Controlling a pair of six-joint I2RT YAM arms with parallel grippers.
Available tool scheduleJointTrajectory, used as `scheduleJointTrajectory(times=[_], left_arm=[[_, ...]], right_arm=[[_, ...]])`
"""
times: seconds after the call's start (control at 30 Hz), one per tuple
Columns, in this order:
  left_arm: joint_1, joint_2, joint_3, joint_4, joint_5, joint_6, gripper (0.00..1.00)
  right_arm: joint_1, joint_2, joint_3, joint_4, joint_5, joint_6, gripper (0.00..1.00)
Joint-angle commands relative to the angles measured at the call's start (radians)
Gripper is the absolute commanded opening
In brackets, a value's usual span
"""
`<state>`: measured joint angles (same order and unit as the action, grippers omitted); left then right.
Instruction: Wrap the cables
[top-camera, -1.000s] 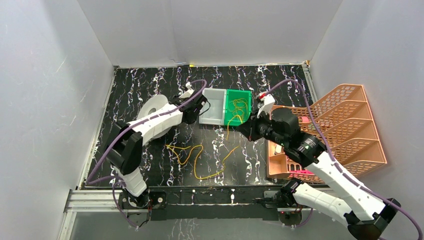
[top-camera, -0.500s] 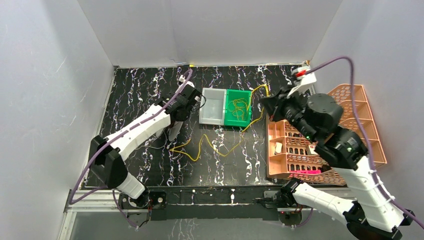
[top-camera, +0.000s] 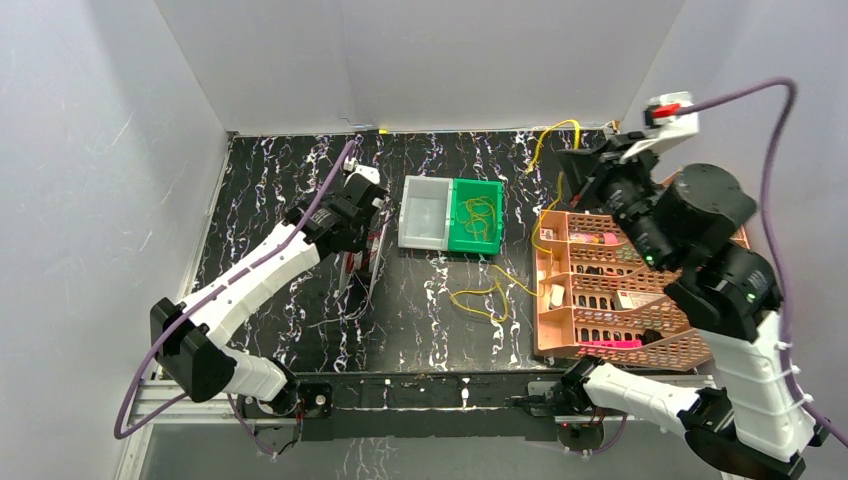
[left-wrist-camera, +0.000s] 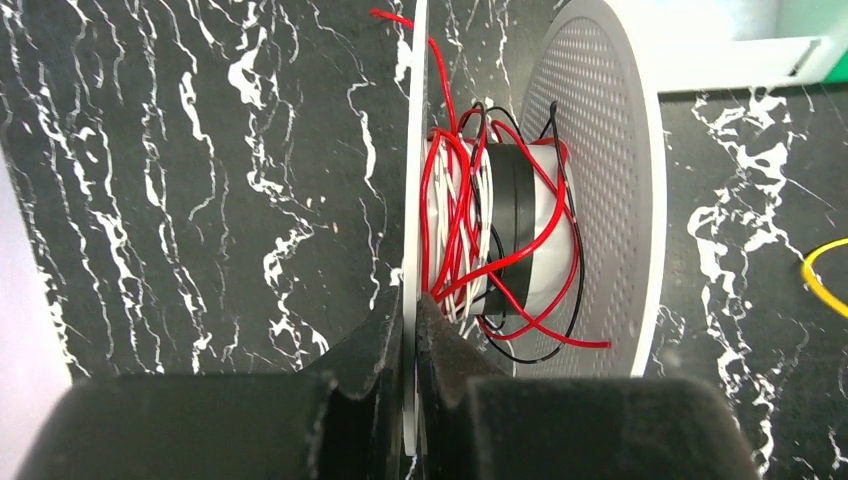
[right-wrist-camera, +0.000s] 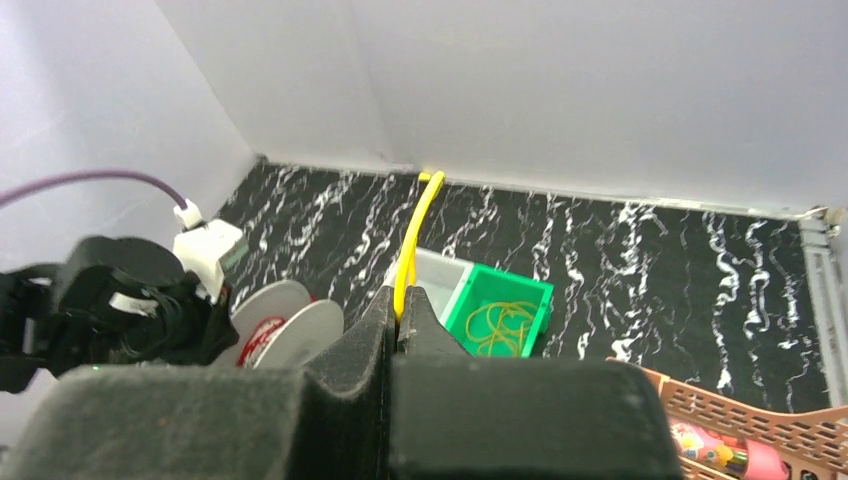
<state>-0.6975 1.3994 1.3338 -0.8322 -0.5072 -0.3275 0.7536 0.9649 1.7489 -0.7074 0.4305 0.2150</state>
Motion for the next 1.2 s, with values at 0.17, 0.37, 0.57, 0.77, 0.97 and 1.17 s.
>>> scheduleJointTrajectory(times=[0.17, 0.37, 0.57, 0.77, 0.97, 1.17], left_arm=[[-0.003, -0.111, -0.049, 0.012, 0.116, -0.084, 0.00], [-0.004, -0.132, -0.094, 0.026, 0.145, -0.101, 0.00], [-0.004, -0.149, -0.145, 0.053, 0.166, -0.104, 0.00], [-0.004, -0.164, -0.160, 0.065, 0.175, -0.093, 0.11], [-0.003, -0.182, -0.152, 0.062, 0.166, -0.081, 0.23], [-0.004, -0.199, -0.150, 0.061, 0.166, -0.077, 0.27]], right_arm=[[-0.003, 0.095, -0.271, 0.158, -0.292, 0.093, 0.00], [-0.002, 0.141, -0.404, 0.279, -0.514, 0.145, 0.00], [-0.001, 0.201, -0.477, 0.410, -0.721, 0.212, 0.00], [-0.001, 0.273, -0.494, 0.521, -0.848, 0.274, 0.00], [0.002, 0.337, -0.497, 0.594, -0.892, 0.316, 0.00], [0.010, 0.397, -0.497, 0.625, -0.900, 0.339, 0.00]])
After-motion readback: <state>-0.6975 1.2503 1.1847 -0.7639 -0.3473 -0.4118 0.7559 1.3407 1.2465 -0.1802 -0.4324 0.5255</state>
